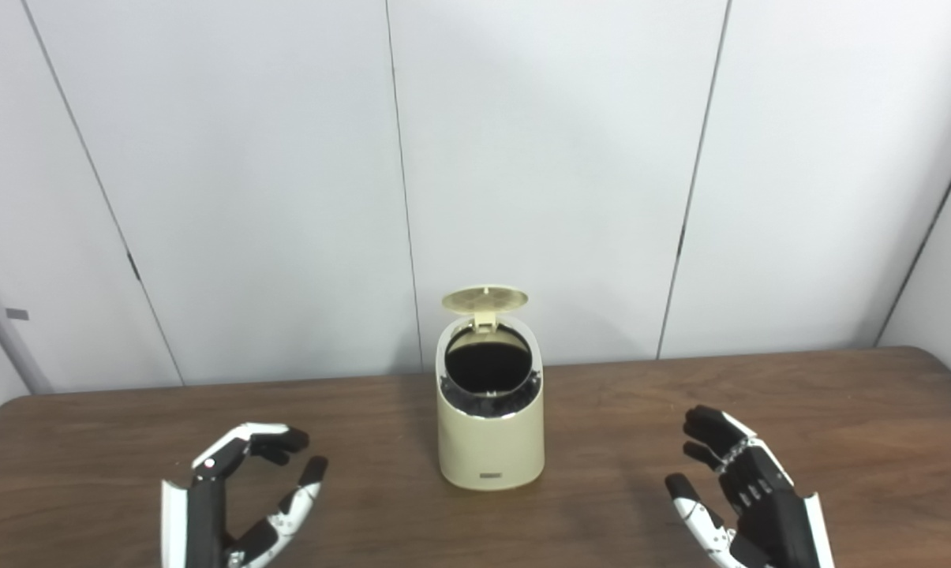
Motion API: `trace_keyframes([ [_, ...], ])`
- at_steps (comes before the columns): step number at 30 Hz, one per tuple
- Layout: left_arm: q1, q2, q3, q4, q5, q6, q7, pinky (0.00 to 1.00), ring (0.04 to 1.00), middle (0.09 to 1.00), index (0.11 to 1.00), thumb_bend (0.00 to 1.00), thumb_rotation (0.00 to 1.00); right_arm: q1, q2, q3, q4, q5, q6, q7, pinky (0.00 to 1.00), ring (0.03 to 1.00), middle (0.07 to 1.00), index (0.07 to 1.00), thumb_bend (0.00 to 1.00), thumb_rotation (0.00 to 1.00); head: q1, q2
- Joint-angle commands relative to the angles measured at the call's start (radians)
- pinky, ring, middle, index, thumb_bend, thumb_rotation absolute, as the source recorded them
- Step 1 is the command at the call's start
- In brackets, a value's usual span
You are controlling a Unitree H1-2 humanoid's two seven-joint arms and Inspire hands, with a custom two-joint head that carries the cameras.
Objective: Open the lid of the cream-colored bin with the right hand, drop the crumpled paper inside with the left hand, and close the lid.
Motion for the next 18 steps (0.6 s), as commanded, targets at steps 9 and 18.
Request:
trace_keyframes([
  [9, 0.007, -0.057, 0.053, -0.019, -0.016, -0.015, -0.033, 0.46, 0.556, 0.590, 0.492, 0.47, 0.07, -0.093, -0.084, -0.029, -0.012, -0.156, -0.081, -0.005, 0.71, 0.767, 0.763, 0.737, 0.19, 0.06, 0.000, 0.007],
  [18, 0.017, -0.106, 0.102, -0.012, -0.024, -0.014, -0.093, 0.47, 0.560, 0.593, 0.493, 0.48, 0.08, -0.297, -0.193, -0.012, -0.055, -0.324, -0.024, 0.045, 0.67, 0.778, 0.775, 0.755, 0.27, 0.48, 0.008, 0.014],
])
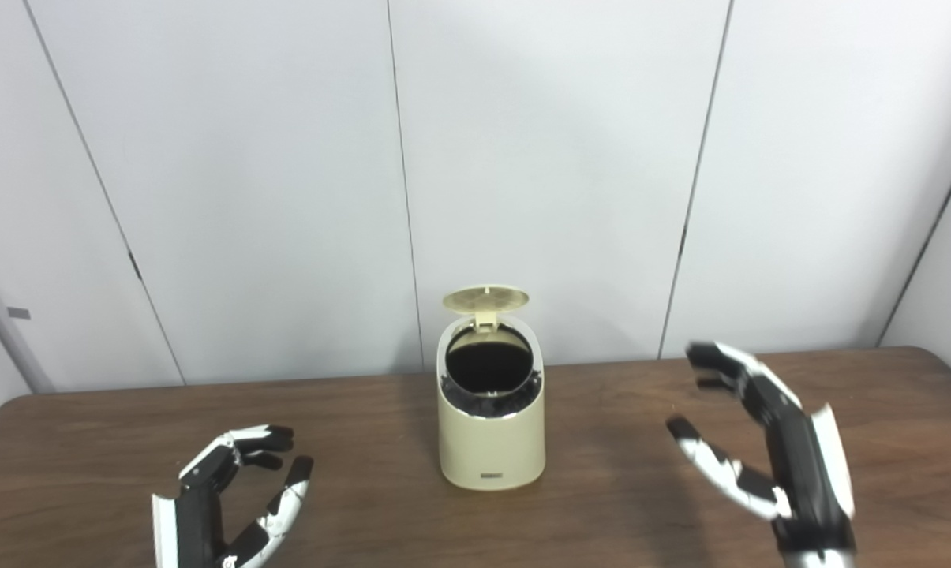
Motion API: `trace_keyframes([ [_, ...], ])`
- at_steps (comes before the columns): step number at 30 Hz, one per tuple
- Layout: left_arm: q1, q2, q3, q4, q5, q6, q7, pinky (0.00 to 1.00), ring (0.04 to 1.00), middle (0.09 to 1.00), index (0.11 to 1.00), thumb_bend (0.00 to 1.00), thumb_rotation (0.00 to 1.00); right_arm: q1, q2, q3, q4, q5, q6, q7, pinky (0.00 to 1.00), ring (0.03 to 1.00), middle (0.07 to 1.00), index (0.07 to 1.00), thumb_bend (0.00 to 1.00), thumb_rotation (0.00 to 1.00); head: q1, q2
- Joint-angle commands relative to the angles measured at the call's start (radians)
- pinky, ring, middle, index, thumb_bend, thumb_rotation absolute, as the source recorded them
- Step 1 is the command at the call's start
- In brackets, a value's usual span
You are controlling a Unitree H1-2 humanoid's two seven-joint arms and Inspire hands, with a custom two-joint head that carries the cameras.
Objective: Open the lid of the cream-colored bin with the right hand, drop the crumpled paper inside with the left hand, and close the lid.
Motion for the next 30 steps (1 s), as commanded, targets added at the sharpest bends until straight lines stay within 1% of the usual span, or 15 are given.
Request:
trace_keyframes([
  [1, -0.011, -0.007, 0.017, -0.015, 0.015, -0.015, -0.021, 0.47, 0.560, 0.595, 0.493, 0.48, 0.08, -0.092, -0.037, 0.013, -0.063, -0.072, 0.013, 0.032, 0.67, 0.787, 0.790, 0.776, 0.32, 0.58, 0.001, 0.000],
  [2, -0.010, -0.011, 0.023, -0.017, 0.018, -0.015, -0.029, 0.47, 0.560, 0.595, 0.493, 0.48, 0.08, -0.117, -0.046, 0.021, -0.079, -0.094, 0.038, 0.050, 0.67, 0.788, 0.793, 0.779, 0.32, 0.60, 0.001, 0.000],
  [3, -0.009, -0.016, 0.028, -0.019, 0.020, -0.015, -0.036, 0.47, 0.560, 0.596, 0.494, 0.48, 0.08, -0.143, -0.053, 0.028, -0.098, -0.126, 0.073, 0.072, 0.68, 0.796, 0.802, 0.790, 0.36, 0.65, 0.002, 0.004],
  [4, -0.008, -0.022, 0.035, -0.022, 0.019, -0.014, -0.046, 0.47, 0.560, 0.598, 0.494, 0.48, 0.08, -0.178, -0.061, 0.037, -0.114, -0.166, 0.113, 0.098, 0.70, 0.810, 0.813, 0.801, 0.44, 0.73, 0.004, 0.004],
  [5, -0.006, -0.029, 0.042, -0.025, 0.019, -0.013, -0.057, 0.47, 0.560, 0.600, 0.494, 0.48, 0.08, -0.213, -0.071, 0.046, -0.125, -0.197, 0.148, 0.126, 0.71, 0.812, 0.819, 0.807, 0.54, 0.79, 0.006, 0.004],
  [6, -0.005, -0.036, 0.048, -0.028, 0.017, -0.013, -0.066, 0.47, 0.561, 0.601, 0.494, 0.48, 0.08, -0.247, -0.084, 0.058, -0.131, -0.225, 0.174, 0.153, 0.71, 0.811, 0.827, 0.815, 0.68, 0.84, 0.008, 0.005],
  [8, -0.005, -0.045, 0.056, -0.029, 0.012, -0.013, -0.080, 0.47, 0.562, 0.601, 0.494, 0.48, 0.08, -0.304, -0.107, 0.082, -0.132, -0.265, 0.204, 0.198, 0.69, 0.810, 0.835, 0.822, 0.77, 0.87, 0.011, 0.005],
  [10, -0.005, -0.052, 0.064, -0.030, 0.012, -0.014, -0.092, 0.47, 0.562, 0.601, 0.494, 0.48, 0.08, -0.361, -0.121, 0.106, -0.121, -0.278, 0.225, 0.238, 0.68, 0.811, 0.837, 0.822, 0.83, 0.84, 0.014, 0.004],
  [14, -0.004, -0.071, 0.082, -0.035, 0.020, -0.013, -0.109, 0.47, 0.561, 0.600, 0.493, 0.48, 0.08, -0.454, -0.135, 0.150, -0.094, -0.302, 0.277, 0.311, 0.70, 0.848, 0.864, 0.840, 0.88, 0.79, 0.020, 0.005],
  [18, -0.004, -0.085, 0.092, -0.039, 0.019, -0.013, -0.127, 0.47, 0.561, 0.598, 0.493, 0.48, 0.08, -0.533, -0.142, 0.208, -0.077, -0.350, 0.312, 0.385, 0.74, 0.897, 0.903, 0.881, 0.91, 0.81, 0.026, 0.005],
  [20, -0.005, -0.090, 0.096, -0.039, 0.017, -0.013, -0.136, 0.47, 0.562, 0.599, 0.493, 0.48, 0.08, -0.564, -0.136, 0.231, -0.063, -0.358, 0.326, 0.416, 0.76, 0.921, 0.921, 0.897, 0.93, 0.80, 0.028, 0.005],
  [22, -0.005, -0.095, 0.100, -0.040, 0.018, -0.013, -0.143, 0.47, 0.564, 0.600, 0.493, 0.48, 0.08, -0.587, -0.137, 0.252, -0.046, -0.372, 0.330, 0.436, 0.79, 0.942, 0.934, 0.913, 0.94, 0.80, 0.030, 0.003],
  [24, -0.005, -0.100, 0.103, -0.040, 0.025, -0.013, -0.146, 0.47, 0.564, 0.600, 0.493, 0.48, 0.08, -0.607, -0.133, 0.271, -0.012, -0.385, 0.325, 0.435, 0.79, 0.944, 0.933, 0.909, 0.95, 0.80, 0.034, 0.002],
  [26, -0.005, -0.104, 0.105, -0.041, 0.025, -0.014, -0.150, 0.48, 0.565, 0.600, 0.493, 0.48, 0.08, -0.630, -0.130, 0.294, 0.022, -0.401, 0.331, 0.450, 0.82, 0.953, 0.937, 0.912, 0.97, 0.83, 0.036, 0.002],
  [30, -0.006, -0.115, 0.110, -0.043, 0.038, -0.013, -0.151, 0.48, 0.567, 0.600, 0.493, 0.48, 0.08, -0.664, -0.132, 0.332, 0.082, -0.419, 0.321, 0.472, 0.88, 0.972, 0.944, 0.922, 0.95, 0.84, 0.043, 0.001],
])
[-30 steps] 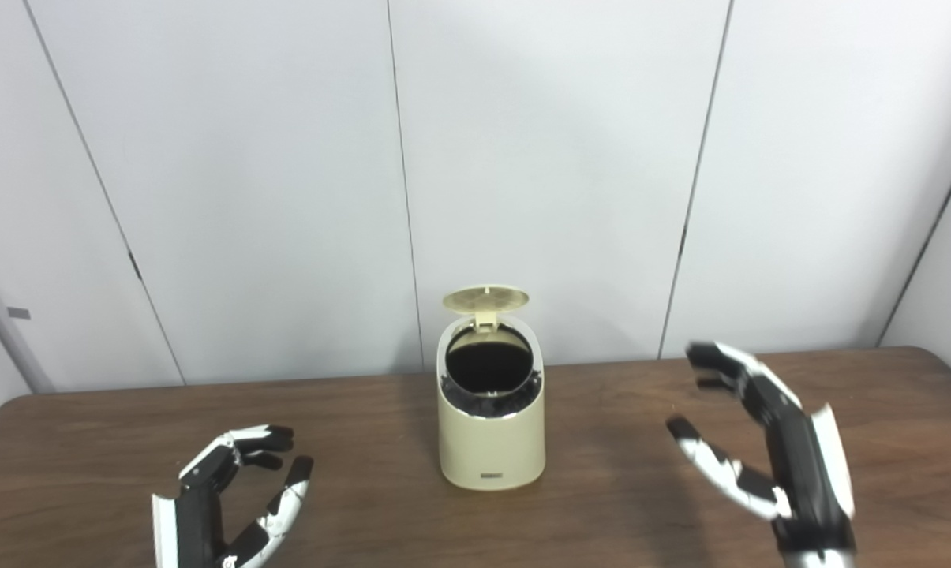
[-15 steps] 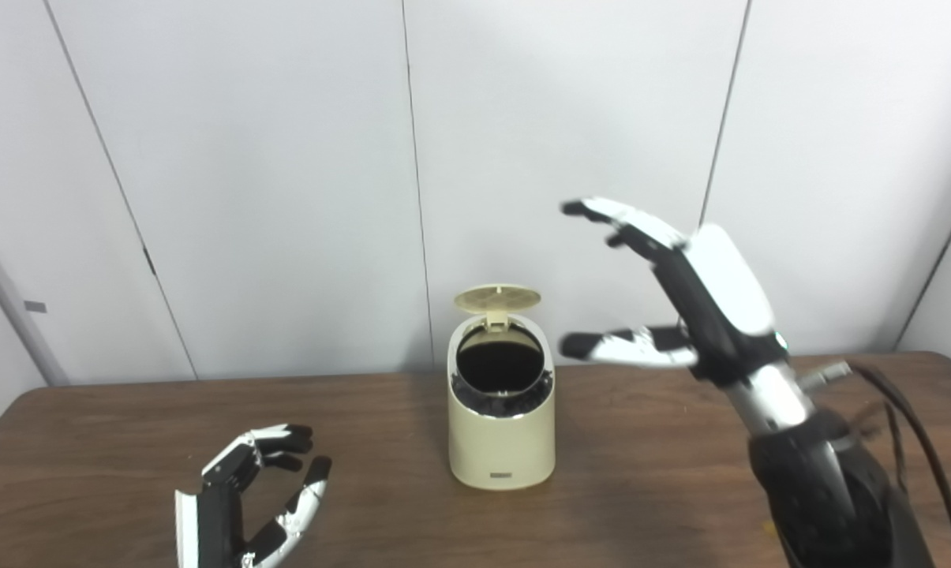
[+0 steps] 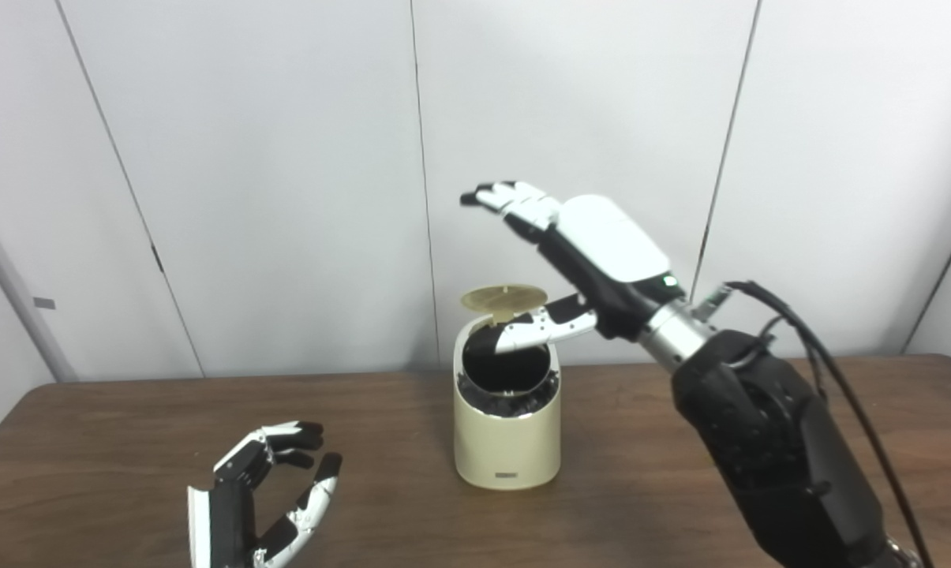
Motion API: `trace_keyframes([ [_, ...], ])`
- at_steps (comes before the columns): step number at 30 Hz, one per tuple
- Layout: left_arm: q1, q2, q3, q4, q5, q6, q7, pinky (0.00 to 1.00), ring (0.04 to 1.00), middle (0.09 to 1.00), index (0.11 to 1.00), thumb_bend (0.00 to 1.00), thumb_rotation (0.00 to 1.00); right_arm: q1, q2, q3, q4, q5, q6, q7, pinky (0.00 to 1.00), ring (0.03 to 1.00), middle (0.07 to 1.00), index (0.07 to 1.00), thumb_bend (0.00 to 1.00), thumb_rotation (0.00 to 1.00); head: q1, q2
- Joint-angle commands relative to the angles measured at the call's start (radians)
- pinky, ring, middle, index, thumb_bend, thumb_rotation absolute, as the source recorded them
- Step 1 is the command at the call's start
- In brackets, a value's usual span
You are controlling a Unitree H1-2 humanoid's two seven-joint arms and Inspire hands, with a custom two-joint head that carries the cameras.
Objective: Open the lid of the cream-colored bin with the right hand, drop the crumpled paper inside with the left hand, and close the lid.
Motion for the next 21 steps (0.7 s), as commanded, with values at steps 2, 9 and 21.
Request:
trace_keyframes([
  [2, -0.017, -0.010, 0.006, -0.038, 0.017, -0.015, -0.002, 0.48, 0.567, 0.599, 0.493, 0.48, 0.08, -0.088, -0.007, 0.019, 0.030, -0.019, -0.004, 0.019, 0.87, 0.973, 0.943, 0.918, 0.95, 0.84, 0.004, -0.001],
  [9, -0.016, -0.017, 0.009, -0.040, 0.017, -0.015, -0.010, 0.48, 0.573, 0.603, 0.493, 0.48, 0.08, -0.137, -0.015, 0.067, 0.089, -0.077, 0.052, 0.113, 0.88, 0.965, 0.930, 0.896, 0.97, 0.89, 0.006, -0.002],
  [21, -0.012, -0.018, 0.018, -0.049, 0.024, -0.015, -0.017, 0.48, 0.571, 0.601, 0.493, 0.48, 0.08, -0.127, -0.019, 0.085, 0.127, -0.124, 0.114, 0.168, 0.88, 0.938, 0.889, 0.834, 1.00, 0.89, -0.002, 0.000],
])
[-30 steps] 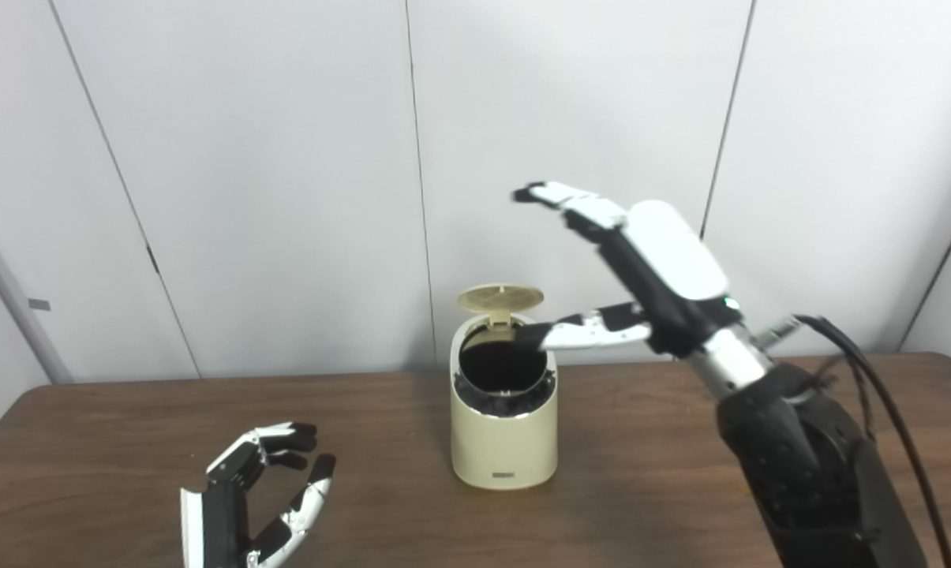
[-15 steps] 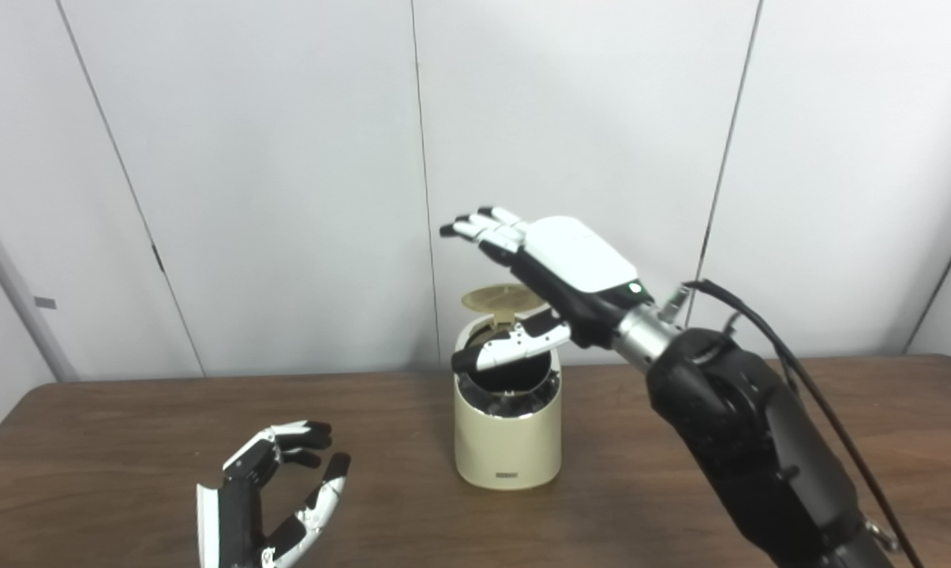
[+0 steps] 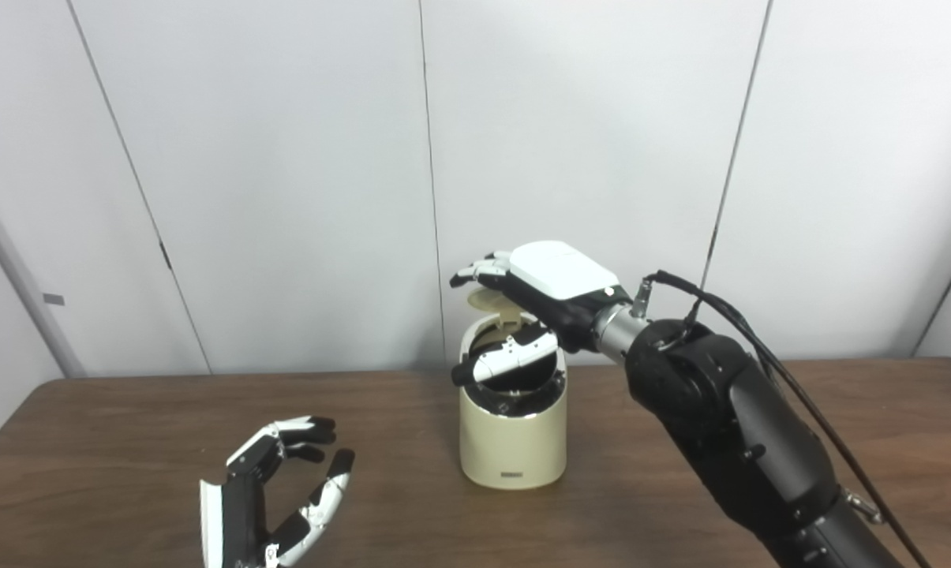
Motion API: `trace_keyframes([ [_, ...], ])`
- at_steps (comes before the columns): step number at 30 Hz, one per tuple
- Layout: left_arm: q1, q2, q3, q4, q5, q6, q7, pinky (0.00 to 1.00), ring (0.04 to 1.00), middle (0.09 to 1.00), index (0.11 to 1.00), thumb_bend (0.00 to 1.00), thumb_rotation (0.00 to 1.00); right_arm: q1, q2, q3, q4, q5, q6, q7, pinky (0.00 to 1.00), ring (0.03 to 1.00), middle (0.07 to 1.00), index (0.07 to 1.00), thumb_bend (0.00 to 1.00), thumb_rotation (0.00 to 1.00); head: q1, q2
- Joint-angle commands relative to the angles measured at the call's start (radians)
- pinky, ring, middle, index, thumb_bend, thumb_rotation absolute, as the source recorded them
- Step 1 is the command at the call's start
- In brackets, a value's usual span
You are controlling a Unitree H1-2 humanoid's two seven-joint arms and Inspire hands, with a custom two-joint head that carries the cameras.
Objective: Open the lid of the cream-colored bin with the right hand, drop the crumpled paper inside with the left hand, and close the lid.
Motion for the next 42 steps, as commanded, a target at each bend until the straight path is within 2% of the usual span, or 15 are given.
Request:
trace_keyframes([
  [1, -0.013, 0.003, 0.002, -0.031, 0.001, -0.015, -0.002, 0.48, 0.571, 0.601, 0.493, 0.48, 0.08, -0.035, -0.020, -0.014, -0.031, -0.011, 0.011, -0.005, 0.88, 0.939, 0.887, 0.832, 1.00, 0.89, -0.002, -0.001],
  [11, -0.014, 0.012, 0.008, -0.031, -0.002, -0.015, -0.014, 0.48, 0.569, 0.601, 0.493, 0.48, 0.08, -0.024, -0.045, -0.009, -0.073, -0.041, 0.054, 0.034, 0.85, 0.916, 0.864, 0.817, 0.96, 0.88, -0.020, 0.006],
  [16, -0.017, 0.015, 0.011, -0.026, 0.000, -0.015, -0.014, 0.48, 0.568, 0.600, 0.493, 0.48, 0.08, -0.005, -0.057, -0.021, -0.106, -0.044, 0.048, 0.019, 0.81, 0.885, 0.836, 0.794, 0.98, 0.90, -0.026, 0.007],
  [21, -0.020, 0.015, 0.014, -0.024, -0.009, -0.015, -0.022, 0.48, 0.570, 0.601, 0.494, 0.48, 0.08, 0.023, -0.058, -0.039, -0.181, -0.049, 0.074, 0.037, 0.80, 0.870, 0.825, 0.780, 0.97, 0.89, -0.032, 0.010],
  [27, -0.025, 0.015, 0.017, -0.023, 0.000, -0.016, -0.024, 0.47, 0.564, 0.600, 0.493, 0.48, 0.08, 0.068, -0.062, -0.057, -0.245, -0.030, 0.051, 0.012, 0.78, 0.837, 0.776, 0.749, 0.95, 0.87, -0.033, 0.013],
  [31, -0.030, 0.020, 0.015, -0.023, -0.008, -0.015, -0.025, 0.47, 0.566, 0.601, 0.493, 0.48, 0.08, 0.096, -0.057, -0.073, -0.280, -0.028, 0.058, 0.018, 0.76, 0.824, 0.763, 0.739, 0.95, 0.86, -0.034, 0.016],
  [36, -0.026, 0.015, 0.023, -0.038, -0.004, -0.015, -0.031, 0.48, 0.574, 0.603, 0.493, 0.48, 0.08, 0.120, -0.054, -0.081, -0.329, -0.022, 0.099, 0.076, 0.81, 0.840, 0.781, 0.756, 0.93, 0.86, -0.033, 0.029],
  [42, -0.021, 0.010, 0.030, -0.069, -0.024, -0.005, -0.053, 0.48, 0.575, 0.603, 0.493, 0.48, 0.08, 0.152, -0.046, -0.092, -0.351, -0.002, 0.117, 0.090, 0.82, 0.848, 0.781, 0.752, 0.94, 0.86, -0.028, 0.047],
])
